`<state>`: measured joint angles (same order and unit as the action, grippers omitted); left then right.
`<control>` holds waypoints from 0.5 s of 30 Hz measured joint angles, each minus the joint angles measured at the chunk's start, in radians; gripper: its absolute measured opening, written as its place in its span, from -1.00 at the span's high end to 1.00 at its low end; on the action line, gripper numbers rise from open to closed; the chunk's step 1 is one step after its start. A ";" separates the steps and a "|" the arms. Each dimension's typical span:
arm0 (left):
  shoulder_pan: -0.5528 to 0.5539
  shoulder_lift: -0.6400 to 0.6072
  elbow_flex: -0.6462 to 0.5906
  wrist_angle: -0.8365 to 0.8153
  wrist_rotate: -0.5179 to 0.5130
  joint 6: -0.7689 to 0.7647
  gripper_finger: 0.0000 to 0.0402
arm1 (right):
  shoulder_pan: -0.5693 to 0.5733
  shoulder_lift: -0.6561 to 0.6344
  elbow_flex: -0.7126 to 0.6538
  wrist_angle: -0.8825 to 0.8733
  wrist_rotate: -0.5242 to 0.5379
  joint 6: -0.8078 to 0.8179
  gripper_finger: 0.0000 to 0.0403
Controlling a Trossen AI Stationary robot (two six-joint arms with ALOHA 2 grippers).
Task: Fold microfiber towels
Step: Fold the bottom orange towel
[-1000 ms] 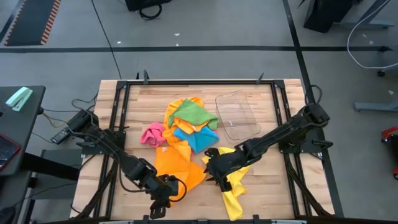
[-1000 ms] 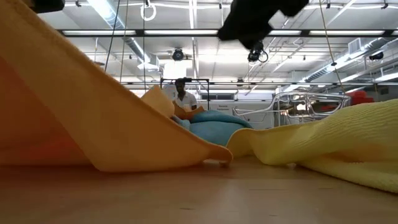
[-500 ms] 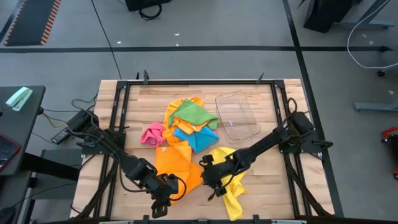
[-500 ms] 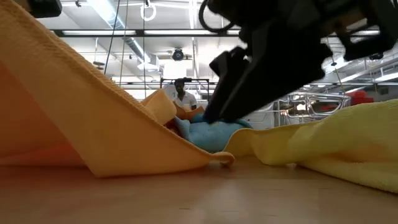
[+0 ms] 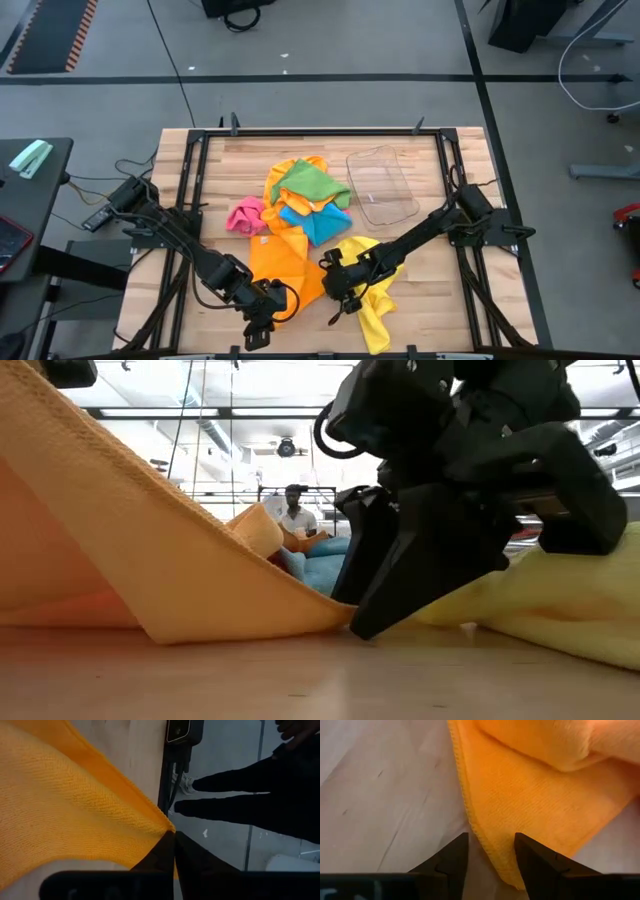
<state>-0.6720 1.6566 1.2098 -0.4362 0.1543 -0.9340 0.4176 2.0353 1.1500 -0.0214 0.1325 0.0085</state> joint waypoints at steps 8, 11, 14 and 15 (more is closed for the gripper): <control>-0.004 0.000 0.000 0.020 0.000 -0.025 0.97 | -0.005 -0.043 -0.002 -0.065 -0.081 0.036 0.89; -0.022 0.000 0.000 0.050 -0.001 -0.050 0.93 | -0.006 -0.140 -0.003 -0.134 -0.143 0.069 0.95; -0.044 0.000 0.000 0.069 0.015 -0.059 0.90 | -0.005 -0.254 -0.001 -0.204 -0.228 0.087 0.93; -0.048 -0.001 0.000 0.076 0.031 -0.076 0.91 | -0.005 -0.291 -0.001 -0.221 -0.255 0.091 0.93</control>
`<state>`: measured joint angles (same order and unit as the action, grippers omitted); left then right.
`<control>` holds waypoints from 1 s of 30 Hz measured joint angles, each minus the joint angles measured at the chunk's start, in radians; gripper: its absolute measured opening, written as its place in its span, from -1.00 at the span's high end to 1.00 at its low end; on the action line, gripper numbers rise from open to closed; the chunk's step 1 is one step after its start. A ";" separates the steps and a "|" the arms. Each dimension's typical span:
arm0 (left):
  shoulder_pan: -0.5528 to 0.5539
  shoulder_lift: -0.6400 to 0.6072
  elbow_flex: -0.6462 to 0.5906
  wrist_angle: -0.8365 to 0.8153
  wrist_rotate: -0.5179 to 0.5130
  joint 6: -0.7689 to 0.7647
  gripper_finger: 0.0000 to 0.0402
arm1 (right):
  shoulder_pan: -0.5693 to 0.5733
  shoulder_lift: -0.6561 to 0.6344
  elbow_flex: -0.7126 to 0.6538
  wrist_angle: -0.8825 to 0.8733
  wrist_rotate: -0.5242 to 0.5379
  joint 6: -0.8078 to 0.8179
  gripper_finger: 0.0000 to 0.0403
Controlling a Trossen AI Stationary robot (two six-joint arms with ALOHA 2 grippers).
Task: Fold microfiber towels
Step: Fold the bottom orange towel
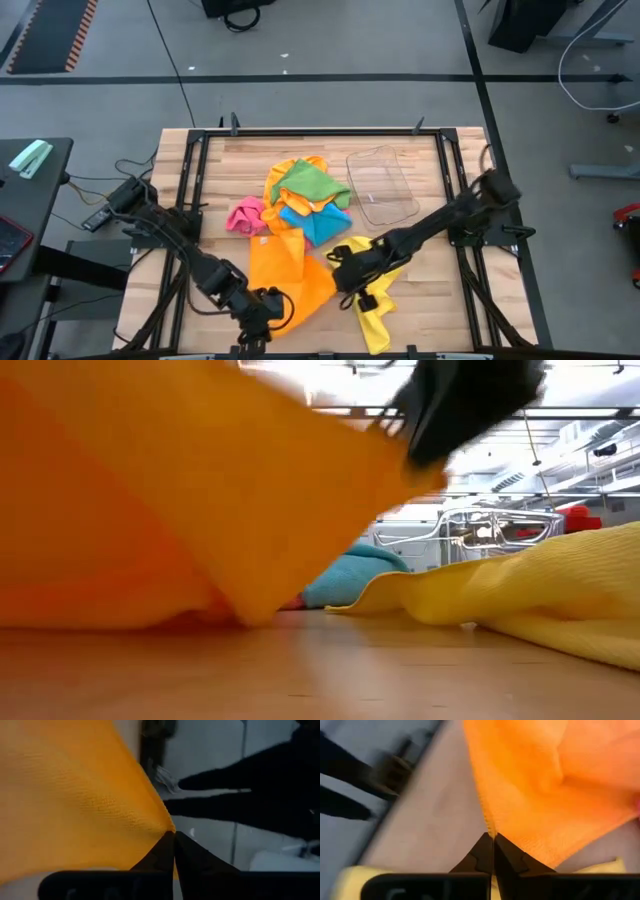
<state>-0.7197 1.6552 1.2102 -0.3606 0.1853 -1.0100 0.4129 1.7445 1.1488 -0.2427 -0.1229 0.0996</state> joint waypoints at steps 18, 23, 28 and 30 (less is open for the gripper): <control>0.007 -0.034 0.001 0.283 0.025 -0.191 0.96 | 0.107 -0.195 0.048 -0.195 -0.254 0.191 0.94; -0.014 -0.033 0.001 0.303 0.015 -0.230 0.93 | 0.152 -0.195 0.103 -0.262 -0.279 0.253 0.94; 0.004 -0.054 0.000 0.384 0.063 -0.237 0.97 | 0.148 -0.195 0.196 -0.335 -0.308 0.288 0.94; 0.017 -0.086 0.000 0.417 0.073 -0.235 0.96 | 0.135 -0.195 0.253 -0.377 -0.301 0.269 0.94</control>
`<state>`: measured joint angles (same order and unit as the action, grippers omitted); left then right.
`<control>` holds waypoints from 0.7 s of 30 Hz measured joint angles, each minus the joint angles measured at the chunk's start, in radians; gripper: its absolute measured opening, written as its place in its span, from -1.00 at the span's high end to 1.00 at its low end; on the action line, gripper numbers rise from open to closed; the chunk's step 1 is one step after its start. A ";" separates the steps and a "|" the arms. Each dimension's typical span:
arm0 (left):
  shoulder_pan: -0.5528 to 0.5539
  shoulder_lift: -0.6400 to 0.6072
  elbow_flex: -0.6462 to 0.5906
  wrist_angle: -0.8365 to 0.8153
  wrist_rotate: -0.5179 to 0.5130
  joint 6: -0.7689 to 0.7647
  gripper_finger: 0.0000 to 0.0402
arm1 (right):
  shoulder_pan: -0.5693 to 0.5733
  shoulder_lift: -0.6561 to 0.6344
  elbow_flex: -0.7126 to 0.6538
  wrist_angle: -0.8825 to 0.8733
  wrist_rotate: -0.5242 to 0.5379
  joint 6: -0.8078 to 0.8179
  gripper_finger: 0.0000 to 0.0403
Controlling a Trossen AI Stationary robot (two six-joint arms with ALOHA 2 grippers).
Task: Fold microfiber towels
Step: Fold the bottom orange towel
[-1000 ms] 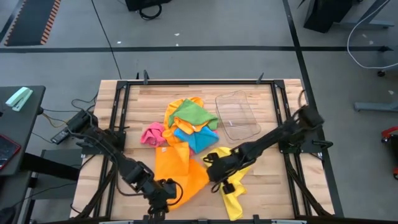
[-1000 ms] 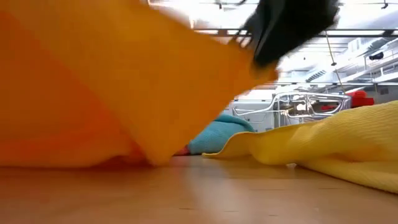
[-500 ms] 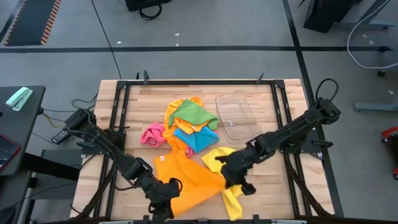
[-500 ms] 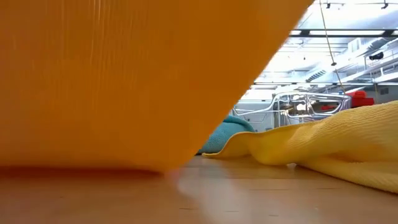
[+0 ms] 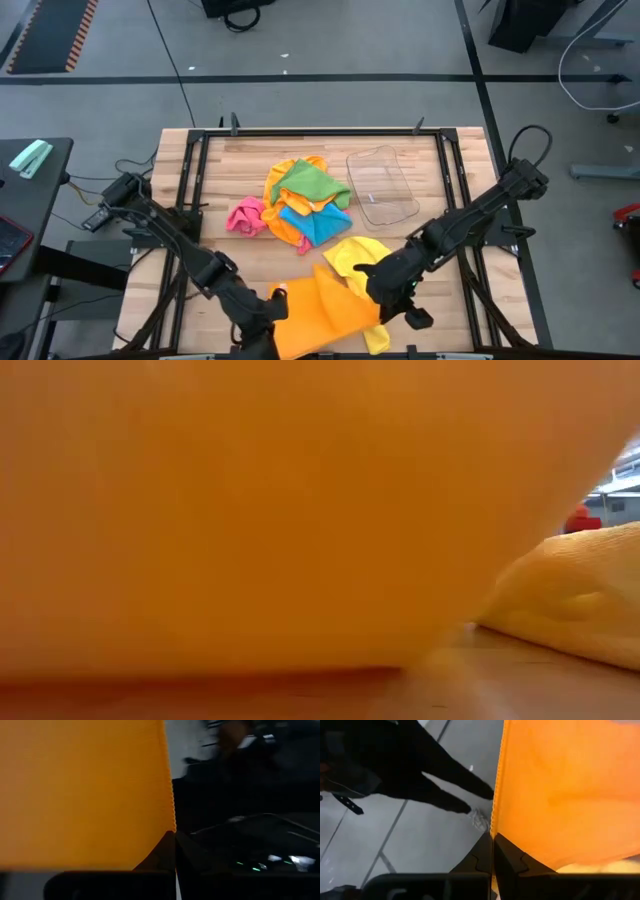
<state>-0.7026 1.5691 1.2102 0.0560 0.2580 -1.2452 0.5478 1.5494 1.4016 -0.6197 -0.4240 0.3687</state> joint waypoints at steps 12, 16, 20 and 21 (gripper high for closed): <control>0.147 -0.310 0.001 -0.351 -0.002 0.156 0.97 | -0.153 0.000 0.206 -0.215 0.026 -0.141 0.94; 0.235 -0.385 0.001 -0.428 0.040 0.233 0.98 | -0.200 0.000 0.215 -0.215 0.026 -0.158 0.94; 0.338 -0.431 0.001 -0.499 0.110 0.323 0.97 | -0.260 0.000 0.215 -0.213 0.026 -0.174 0.94; 0.368 -0.442 0.001 -0.522 0.133 0.348 0.98 | -0.278 0.000 0.215 -0.212 0.026 -0.179 0.94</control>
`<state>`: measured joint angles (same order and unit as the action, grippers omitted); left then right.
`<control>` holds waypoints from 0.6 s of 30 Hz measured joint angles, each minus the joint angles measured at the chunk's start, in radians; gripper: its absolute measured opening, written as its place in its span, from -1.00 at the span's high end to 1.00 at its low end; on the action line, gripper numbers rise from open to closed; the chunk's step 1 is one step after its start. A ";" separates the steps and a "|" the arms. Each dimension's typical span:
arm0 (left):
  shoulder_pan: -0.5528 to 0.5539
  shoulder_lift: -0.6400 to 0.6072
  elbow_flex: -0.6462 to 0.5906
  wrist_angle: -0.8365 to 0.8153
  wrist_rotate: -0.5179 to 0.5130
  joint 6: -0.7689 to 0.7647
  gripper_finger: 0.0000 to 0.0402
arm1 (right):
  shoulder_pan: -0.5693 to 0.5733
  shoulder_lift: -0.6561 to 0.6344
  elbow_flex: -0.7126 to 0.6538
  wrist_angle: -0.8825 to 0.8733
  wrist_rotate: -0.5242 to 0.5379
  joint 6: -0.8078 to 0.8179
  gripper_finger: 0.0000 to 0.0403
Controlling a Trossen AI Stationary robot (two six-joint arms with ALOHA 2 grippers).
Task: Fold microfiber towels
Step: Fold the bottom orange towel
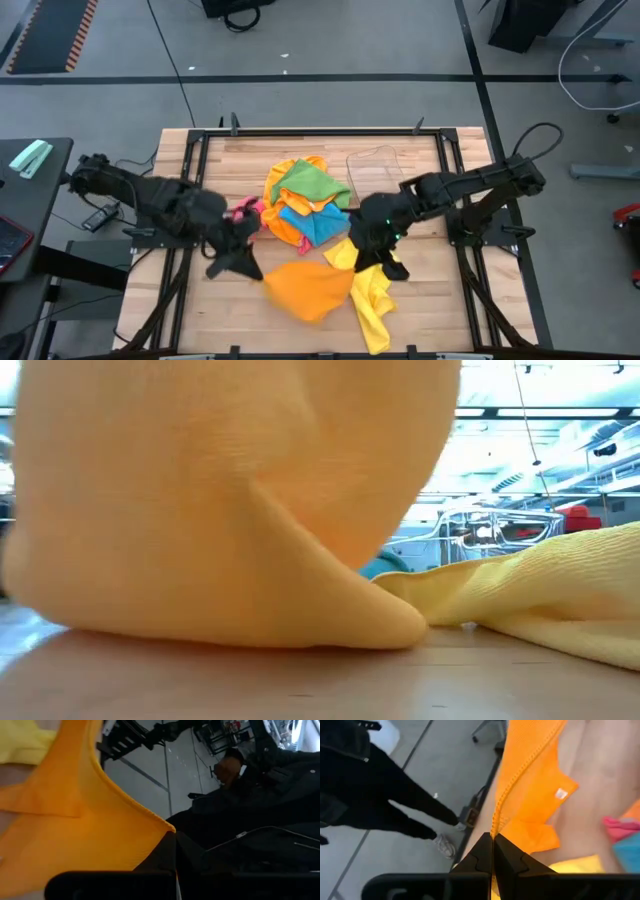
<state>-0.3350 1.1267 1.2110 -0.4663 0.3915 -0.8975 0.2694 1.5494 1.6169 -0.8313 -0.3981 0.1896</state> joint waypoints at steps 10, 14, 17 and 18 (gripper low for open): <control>0.325 -0.092 0.000 -0.059 0.208 0.221 0.98 | -0.190 0.001 0.062 -0.006 0.049 -0.140 0.94; 0.468 -0.122 0.015 -0.069 0.216 0.333 0.96 | -0.276 0.001 0.149 -0.008 0.123 -0.260 0.94; 0.566 -0.124 0.073 -0.072 0.195 0.460 0.96 | -0.329 0.000 0.202 -0.006 0.187 -0.362 0.94; 0.593 -0.124 0.098 -0.071 0.177 0.506 0.97 | -0.341 0.000 0.216 -0.005 0.217 -0.389 0.94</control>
<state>0.2585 1.0027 1.3094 -0.5374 0.5688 -0.3913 -0.0719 1.5494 1.8324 -0.8361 -0.1814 -0.1996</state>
